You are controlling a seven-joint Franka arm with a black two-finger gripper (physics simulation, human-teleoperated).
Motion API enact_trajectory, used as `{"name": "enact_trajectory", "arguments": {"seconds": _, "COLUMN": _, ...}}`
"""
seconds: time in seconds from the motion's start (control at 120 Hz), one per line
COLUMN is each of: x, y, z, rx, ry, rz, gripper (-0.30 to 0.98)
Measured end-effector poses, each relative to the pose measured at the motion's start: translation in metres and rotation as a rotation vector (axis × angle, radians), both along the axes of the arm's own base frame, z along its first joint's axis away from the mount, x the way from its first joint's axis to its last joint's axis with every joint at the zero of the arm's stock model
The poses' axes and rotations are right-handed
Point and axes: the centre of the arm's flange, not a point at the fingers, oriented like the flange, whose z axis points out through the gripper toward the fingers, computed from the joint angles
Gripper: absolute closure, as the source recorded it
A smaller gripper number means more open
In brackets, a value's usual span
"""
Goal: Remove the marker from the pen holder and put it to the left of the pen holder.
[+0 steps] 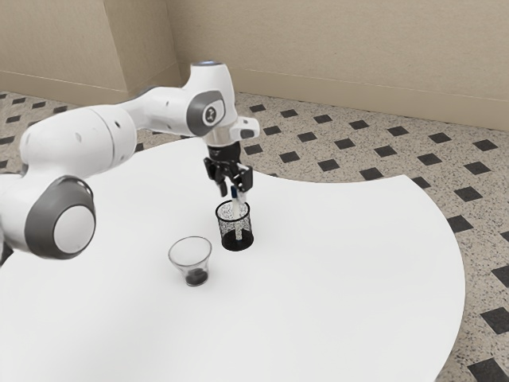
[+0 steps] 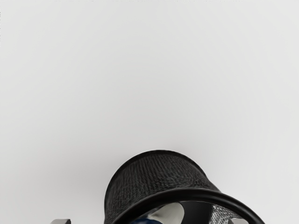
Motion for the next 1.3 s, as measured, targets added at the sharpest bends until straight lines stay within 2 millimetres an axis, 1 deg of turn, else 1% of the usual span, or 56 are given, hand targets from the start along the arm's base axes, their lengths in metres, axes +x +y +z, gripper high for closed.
{"name": "enact_trajectory", "arguments": {"seconds": 0.1, "x": 0.002, "y": 0.000, "z": 0.000, "rx": 0.000, "ry": -0.014, "rz": 0.008, "gripper": 0.32}}
{"name": "enact_trajectory", "arguments": {"seconds": 0.242, "x": 0.003, "y": 0.000, "z": 0.001, "rx": 0.001, "ry": -0.025, "rz": 0.018, "gripper": 0.43}}
{"name": "enact_trajectory", "arguments": {"seconds": 0.333, "x": 0.004, "y": 0.000, "z": 0.003, "rx": 0.002, "ry": -0.030, "rz": 0.022, "gripper": 0.47}}
{"name": "enact_trajectory", "arguments": {"seconds": 0.575, "x": 0.002, "y": -0.003, "z": 0.007, "rx": 0.003, "ry": -0.029, "rz": 0.025, "gripper": 0.54}}
{"name": "enact_trajectory", "arguments": {"seconds": 0.775, "x": 0.000, "y": -0.003, "z": 0.007, "rx": 0.006, "ry": -0.010, "rz": 0.028, "gripper": 0.65}}
{"name": "enact_trajectory", "arguments": {"seconds": 1.008, "x": 0.000, "y": -0.005, "z": 0.006, "rx": 0.010, "ry": -0.004, "rz": 0.031, "gripper": 0.69}}
{"name": "enact_trajectory", "arguments": {"seconds": 1.058, "x": -0.001, "y": -0.002, "z": 0.013, "rx": 0.013, "ry": -0.014, "rz": 0.035, "gripper": 0.70}}
{"name": "enact_trajectory", "arguments": {"seconds": 1.142, "x": -0.003, "y": 0.001, "z": 0.036, "rx": 0.015, "ry": -0.040, "rz": 0.042, "gripper": 0.71}}
{"name": "enact_trajectory", "arguments": {"seconds": 1.175, "x": -0.006, "y": 0.001, "z": 0.048, "rx": 0.015, "ry": -0.052, "rz": 0.043, "gripper": 0.72}}
{"name": "enact_trajectory", "arguments": {"seconds": 1.25, "x": -0.016, "y": 0.001, "z": 0.085, "rx": 0.019, "ry": -0.085, "rz": 0.043, "gripper": 0.73}}
{"name": "enact_trajectory", "arguments": {"seconds": 1.3, "x": -0.023, "y": 0.002, "z": 0.105, "rx": 0.022, "ry": -0.103, "rz": 0.044, "gripper": 0.73}}
